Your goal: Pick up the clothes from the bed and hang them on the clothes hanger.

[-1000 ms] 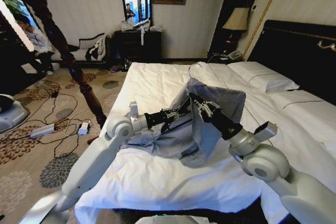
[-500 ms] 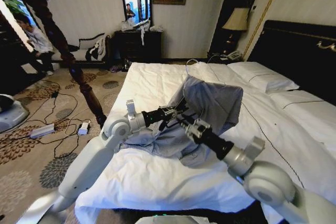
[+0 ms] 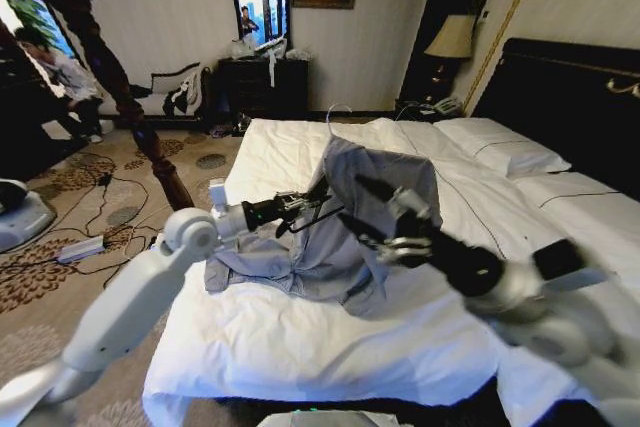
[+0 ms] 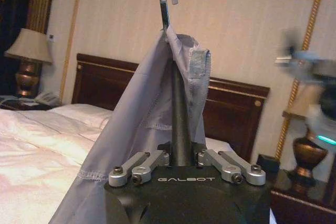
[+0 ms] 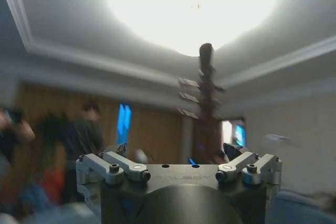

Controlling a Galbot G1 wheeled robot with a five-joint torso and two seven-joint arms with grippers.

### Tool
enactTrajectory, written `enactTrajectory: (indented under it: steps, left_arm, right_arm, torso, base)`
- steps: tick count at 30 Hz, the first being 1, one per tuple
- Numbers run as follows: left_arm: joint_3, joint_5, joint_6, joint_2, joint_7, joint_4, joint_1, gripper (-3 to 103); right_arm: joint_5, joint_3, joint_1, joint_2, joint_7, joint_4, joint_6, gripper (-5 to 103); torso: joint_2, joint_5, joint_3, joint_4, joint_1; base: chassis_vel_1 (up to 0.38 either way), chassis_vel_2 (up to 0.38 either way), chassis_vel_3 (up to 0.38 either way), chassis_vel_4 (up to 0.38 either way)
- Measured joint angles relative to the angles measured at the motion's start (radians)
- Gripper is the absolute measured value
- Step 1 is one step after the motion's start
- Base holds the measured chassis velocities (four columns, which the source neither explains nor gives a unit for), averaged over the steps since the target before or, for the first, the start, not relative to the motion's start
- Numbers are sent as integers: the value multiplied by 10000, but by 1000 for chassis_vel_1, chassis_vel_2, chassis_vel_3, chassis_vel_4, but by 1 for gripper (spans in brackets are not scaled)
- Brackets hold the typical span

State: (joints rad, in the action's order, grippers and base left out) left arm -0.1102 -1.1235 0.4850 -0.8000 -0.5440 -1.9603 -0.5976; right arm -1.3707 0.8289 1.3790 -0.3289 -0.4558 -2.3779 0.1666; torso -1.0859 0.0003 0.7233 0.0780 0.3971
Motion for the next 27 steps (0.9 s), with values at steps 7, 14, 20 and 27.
enactTrajectory:
  steps: [7,14,20,27]
  left_arm:
    - [205,557,-43,-388,-866,110,60,17]
    - [571,1052,-227,-730,-1715,262,241,17]
    - [1187,1143,-351,-751,-2058,379,762,17]
    - [2460,1319,-352,-419,-2251,187,1705,17]
  right_arm:
    - [-95,-140,-497,1917,-3531,3883,140,100]
    - [-651,-227,-1031,2632,-5989,5997,-901,100]
    - [-88,-260,-1143,2963,-7034,7094,-1459,100]
    - [1037,-263,-1271,2880,-10006,7977,-2440,100]
  torso:
    - [1,1,3,-1,2]
    - [1,2,2,-1,4]
    - [1,-3,2,-2,2]
    - [2,-3,0,-1,1]
  base:
    - [0,0,0,0]
    - [0,0,0,0]
    - [0,0,0,0]
    - [0,0,0,0]
